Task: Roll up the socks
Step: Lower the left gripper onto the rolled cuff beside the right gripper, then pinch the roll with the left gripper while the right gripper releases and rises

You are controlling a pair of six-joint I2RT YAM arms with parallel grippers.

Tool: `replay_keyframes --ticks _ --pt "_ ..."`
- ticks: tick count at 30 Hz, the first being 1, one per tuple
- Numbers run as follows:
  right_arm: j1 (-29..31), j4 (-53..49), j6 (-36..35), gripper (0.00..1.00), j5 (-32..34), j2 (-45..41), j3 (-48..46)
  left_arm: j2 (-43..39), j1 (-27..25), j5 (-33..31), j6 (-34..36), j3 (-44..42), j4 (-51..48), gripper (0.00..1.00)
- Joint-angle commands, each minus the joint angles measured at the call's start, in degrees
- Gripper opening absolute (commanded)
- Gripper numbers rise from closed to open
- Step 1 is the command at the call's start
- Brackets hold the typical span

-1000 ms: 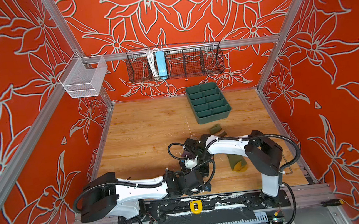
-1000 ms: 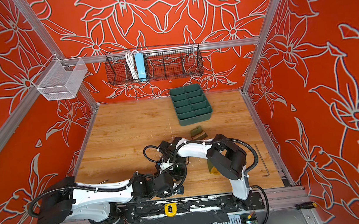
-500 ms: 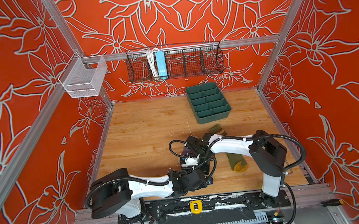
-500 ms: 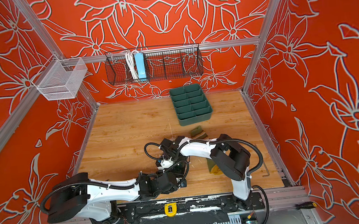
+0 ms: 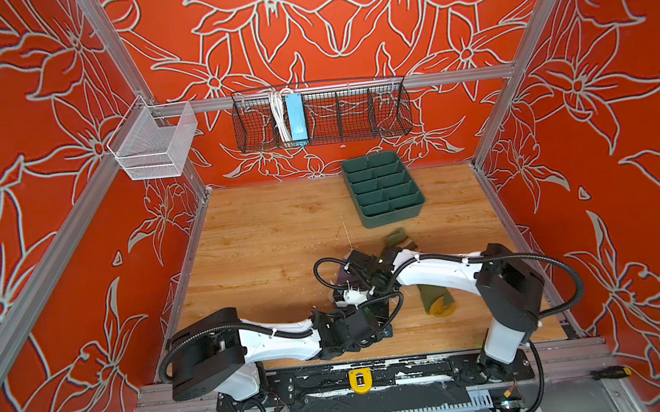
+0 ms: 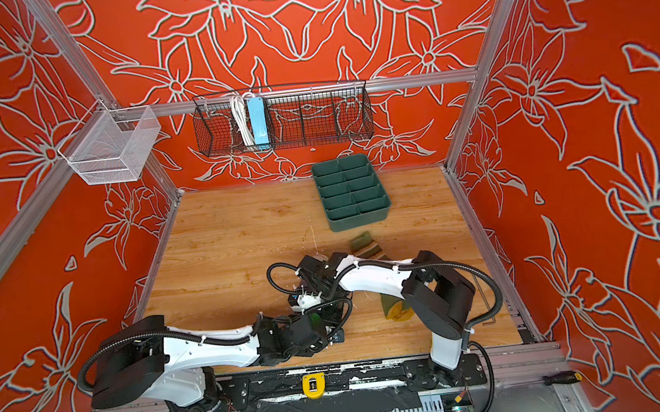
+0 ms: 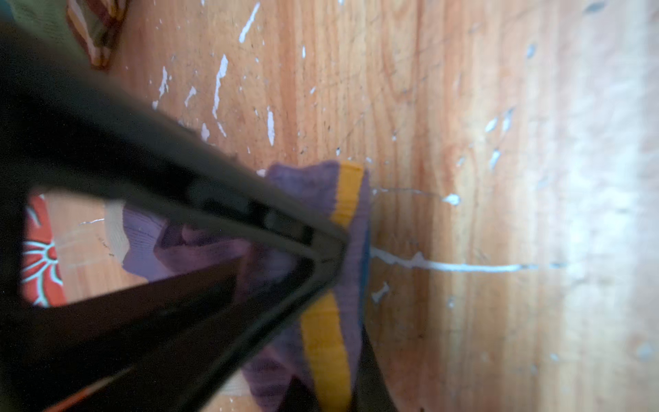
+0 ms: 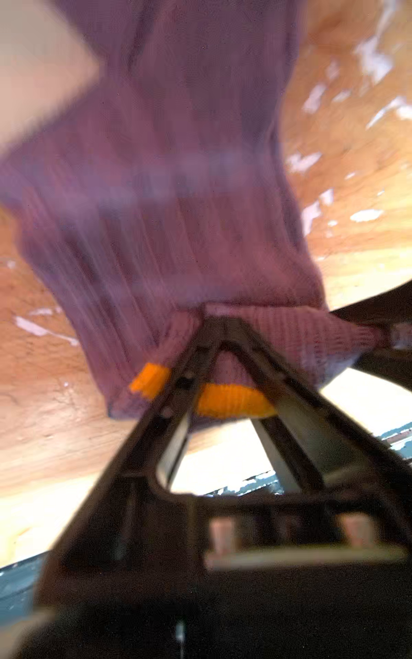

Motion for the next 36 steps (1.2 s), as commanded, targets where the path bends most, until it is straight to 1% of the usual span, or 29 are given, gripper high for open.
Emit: replay_keyframes --ticks 1,3,4,5,6,7,8,11,12,14,18,20,22,25,27,28,30,32,35,36 --pt "-2.65 0.32 2.71 0.24 7.81 -6.77 -2.54 -1.42 0.65 5.84 -2.41 0.30 -6.76 0.00" --pt "-4.73 1.63 4.48 0.43 10.37 -12.04 -4.27 -1.26 0.83 7.84 -2.58 0.44 -6.90 0.00" --pt "-5.79 2.24 5.26 0.56 11.70 -14.85 -5.17 -0.96 0.97 8.74 -2.59 0.68 -7.15 0.00" --pt "-6.76 2.81 5.91 0.65 13.09 -17.44 -5.80 -0.24 1.05 9.45 -2.37 1.34 -8.10 0.00" --pt "-8.28 3.82 6.64 0.68 15.38 -21.02 -6.69 0.64 1.03 9.93 -2.38 2.22 -8.82 0.00" --pt "-9.35 4.30 6.83 0.71 16.64 -23.18 -7.09 1.45 0.99 10.56 -2.36 2.81 -9.56 0.00" --pt "-10.74 5.45 7.37 0.73 19.38 -26.53 -7.71 2.49 2.61 11.36 -2.43 3.92 -10.60 0.00" --pt "-15.15 9.66 9.30 0.78 28.60 -36.14 -8.97 5.18 4.49 14.82 -3.86 8.51 -14.12 0.00" --pt "-16.29 11.15 10.13 0.81 31.31 -38.66 -9.22 6.07 4.90 15.77 -4.69 10.26 -15.01 0.00" --pt "-18.40 14.59 11.32 0.83 35.20 -44.44 -9.49 8.16 5.02 15.69 -7.50 13.78 -16.73 0.00" --pt "-20.02 20.93 11.68 0.86 40.00 -52.84 -9.88 14.11 5.02 15.81 -15.76 21.70 -21.98 0.00" --pt "-20.09 21.73 11.21 0.86 41.29 -54.84 -8.77 16.45 5.02 16.13 -19.31 23.61 -22.55 0.00" --pt "-20.11 21.04 10.65 0.86 40.74 -56.04 -7.25 17.68 5.02 16.36 -22.13 23.72 -21.33 0.00" --pt "-20.05 19.67 10.55 0.86 37.14 -58.67 -6.15 17.51 5.09 19.18 -24.28 21.21 -17.69 0.00" --pt "-20.10 20.65 10.65 0.86 34.62 -61.30 -7.46 16.45 5.49 23.08 -24.39 18.92 -15.16 0.00" --pt "-20.05 21.35 10.37 0.86 33.40 -62.33 -8.15 15.90 5.61 24.01 -24.59 17.86 -13.90 0.00" --pt "-20.11 23.22 8.06 0.85 28.64 -64.56 -10.68 14.37 6.44 26.94 -25.37 14.78 -10.63 0.00" --pt "-20.10 22.77 5.94 0.84 25.00 -65.05 -11.44 12.44 7.39 28.60 -27.23 10.90 -6.78 0.00" --pt "-19.98 17.57 2.84 0.81 20.00 -63.57 -11.23 9.60 9.16 32.38 -29.96 5.28 -2.19 0.00" --pt "-19.99 16.21 2.63 0.80 19.45 -62.93 -11.70 8.90 9.90 34.09 -30.30 3.86 -1.28 0.00"
